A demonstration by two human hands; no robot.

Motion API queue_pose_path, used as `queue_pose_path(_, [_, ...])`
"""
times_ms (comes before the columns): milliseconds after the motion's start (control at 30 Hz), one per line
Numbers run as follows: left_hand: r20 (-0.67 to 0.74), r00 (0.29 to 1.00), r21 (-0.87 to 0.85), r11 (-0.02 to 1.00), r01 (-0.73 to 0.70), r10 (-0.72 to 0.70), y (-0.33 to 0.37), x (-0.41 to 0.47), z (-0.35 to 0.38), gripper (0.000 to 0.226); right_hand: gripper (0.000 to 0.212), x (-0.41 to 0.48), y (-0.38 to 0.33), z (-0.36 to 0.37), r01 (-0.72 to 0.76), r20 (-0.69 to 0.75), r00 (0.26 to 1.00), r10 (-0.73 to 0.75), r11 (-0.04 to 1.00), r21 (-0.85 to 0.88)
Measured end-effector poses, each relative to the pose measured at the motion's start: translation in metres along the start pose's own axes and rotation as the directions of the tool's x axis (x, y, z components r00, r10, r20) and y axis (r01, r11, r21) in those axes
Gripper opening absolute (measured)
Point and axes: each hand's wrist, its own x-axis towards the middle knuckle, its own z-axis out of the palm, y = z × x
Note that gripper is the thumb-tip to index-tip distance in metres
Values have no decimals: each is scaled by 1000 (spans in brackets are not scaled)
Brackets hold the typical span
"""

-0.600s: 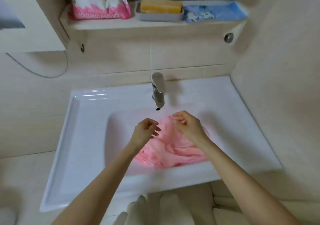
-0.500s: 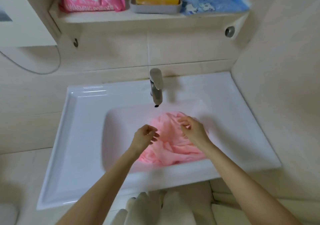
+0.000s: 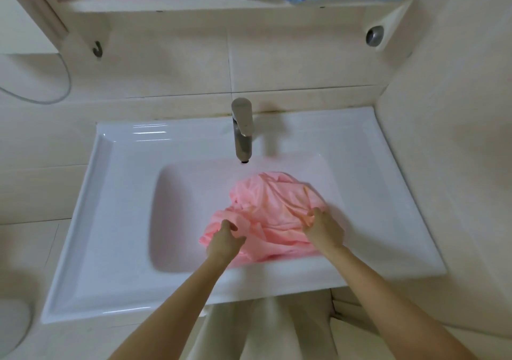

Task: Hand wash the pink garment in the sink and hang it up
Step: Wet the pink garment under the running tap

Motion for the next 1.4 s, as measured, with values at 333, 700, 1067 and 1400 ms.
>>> queue_pose_path(333, [120, 966, -92, 972, -218, 228, -23, 6, -25, 14, 33, -11, 17, 29, -5, -89, 996, -7, 990, -142])
queue_pose_path(700, [-34, 853, -257, 820, -512, 521, 1, 8, -22, 23, 17, -7, -8, -60, -272, 281, 959, -45, 145, 951])
queue_pose_path(1067, [-9, 840, -236, 815, -529, 542, 47, 10, -8, 75, 60, -7, -24, -101, -100, 161, 944, -289, 216, 971])
queue_pose_path(1400, [-210, 914, -161, 910, -382, 346, -6, 11, -26, 8, 25, -29, -45, -87, -42, 597, 660, -456, 771, 635])
